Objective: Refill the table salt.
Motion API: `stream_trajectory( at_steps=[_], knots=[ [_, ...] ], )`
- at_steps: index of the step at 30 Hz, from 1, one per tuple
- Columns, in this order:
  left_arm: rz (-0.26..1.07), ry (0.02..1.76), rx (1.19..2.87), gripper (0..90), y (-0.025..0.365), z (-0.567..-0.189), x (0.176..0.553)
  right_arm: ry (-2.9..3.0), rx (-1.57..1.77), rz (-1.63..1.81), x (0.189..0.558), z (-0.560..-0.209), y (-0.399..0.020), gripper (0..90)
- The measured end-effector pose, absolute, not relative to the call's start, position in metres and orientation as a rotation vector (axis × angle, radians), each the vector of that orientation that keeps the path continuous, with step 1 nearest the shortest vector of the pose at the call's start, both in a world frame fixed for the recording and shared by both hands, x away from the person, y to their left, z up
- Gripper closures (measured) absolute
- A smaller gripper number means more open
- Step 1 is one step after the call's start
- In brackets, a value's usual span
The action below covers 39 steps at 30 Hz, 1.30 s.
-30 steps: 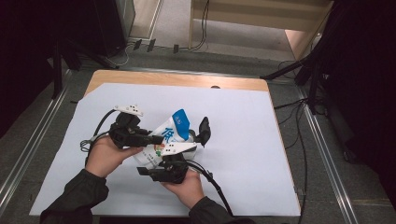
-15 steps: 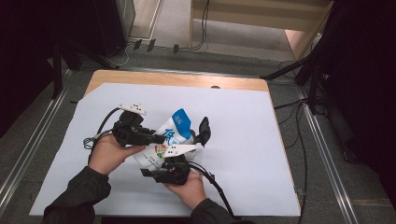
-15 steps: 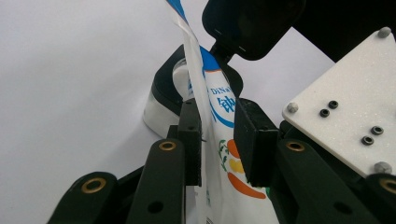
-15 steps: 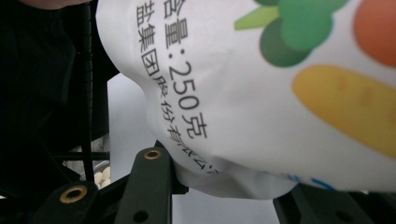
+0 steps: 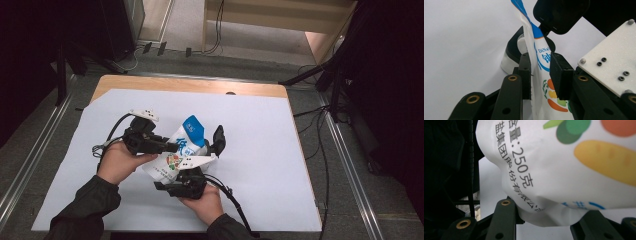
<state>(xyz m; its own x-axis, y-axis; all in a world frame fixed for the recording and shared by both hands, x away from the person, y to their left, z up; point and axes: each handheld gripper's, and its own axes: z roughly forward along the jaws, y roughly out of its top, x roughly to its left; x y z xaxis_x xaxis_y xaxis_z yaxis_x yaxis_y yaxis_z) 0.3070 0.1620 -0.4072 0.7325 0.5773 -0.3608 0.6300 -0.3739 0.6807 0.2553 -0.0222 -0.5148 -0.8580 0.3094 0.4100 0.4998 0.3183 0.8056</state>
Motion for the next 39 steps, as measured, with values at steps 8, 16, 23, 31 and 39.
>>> stream_trajectory(
  at_steps=[8, 16, 23, 31, 39],
  knots=[
    [-0.091, 0.903, 2.063, 72.3, 0.161, -0.408, 0.313, -2.416, -0.763, -1.55, 0.254, -0.519, -0.026, 68.3],
    [-0.092, 0.897, 2.056, 72.2, 0.159, -0.406, 0.318, -2.44, -0.763, -1.537, 0.253, -0.522, -0.031, 68.4],
    [-0.094, 0.892, 2.057, 72.0, 0.157, -0.408, 0.322, -2.465, -0.763, -1.521, 0.253, -0.525, -0.032, 68.4],
    [-0.102, 0.887, 2.062, 72.2, 0.154, -0.412, 0.325, -2.481, -0.789, -1.484, 0.253, -0.532, -0.033, 70.1],
    [-0.111, 0.89, 2.059, 76.4, 0.155, -0.414, 0.326, -2.477, -0.825, -1.469, 0.255, -0.535, -0.035, 70.9]
  ],
)
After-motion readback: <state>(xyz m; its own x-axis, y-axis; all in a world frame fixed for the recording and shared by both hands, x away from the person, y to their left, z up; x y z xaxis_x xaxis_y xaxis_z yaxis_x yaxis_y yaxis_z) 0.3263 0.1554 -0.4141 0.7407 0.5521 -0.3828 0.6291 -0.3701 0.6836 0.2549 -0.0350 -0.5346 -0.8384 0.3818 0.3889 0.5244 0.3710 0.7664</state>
